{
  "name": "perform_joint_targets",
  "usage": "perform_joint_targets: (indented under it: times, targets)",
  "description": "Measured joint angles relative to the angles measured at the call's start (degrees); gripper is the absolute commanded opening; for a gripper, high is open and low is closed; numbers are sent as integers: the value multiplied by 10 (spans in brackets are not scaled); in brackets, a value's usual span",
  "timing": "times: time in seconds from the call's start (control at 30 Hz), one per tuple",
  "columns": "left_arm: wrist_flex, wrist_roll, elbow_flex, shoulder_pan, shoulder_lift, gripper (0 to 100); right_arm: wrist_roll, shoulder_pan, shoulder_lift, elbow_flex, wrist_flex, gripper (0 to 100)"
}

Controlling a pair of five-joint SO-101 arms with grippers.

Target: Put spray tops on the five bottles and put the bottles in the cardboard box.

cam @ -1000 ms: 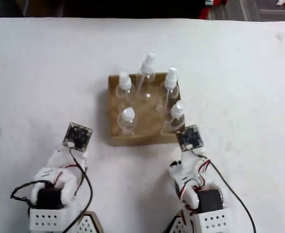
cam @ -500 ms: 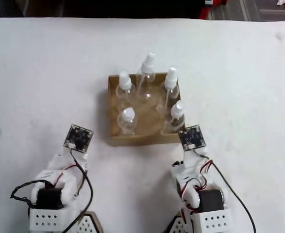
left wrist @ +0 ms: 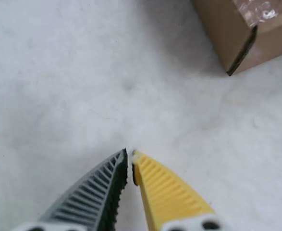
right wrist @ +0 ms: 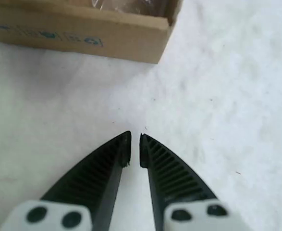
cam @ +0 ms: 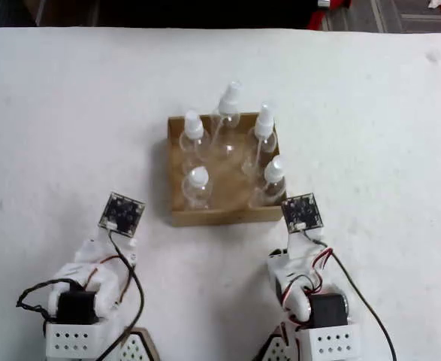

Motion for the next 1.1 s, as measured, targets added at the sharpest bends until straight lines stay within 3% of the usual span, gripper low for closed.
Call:
perform_joint_targets:
  times: [0.77,1.1]
  targets:
    - [0,0,0,0,0,24,0,0,0,0,0,21]
    - [-58,-23,0,0,0,24,0,0,0,0,0,21]
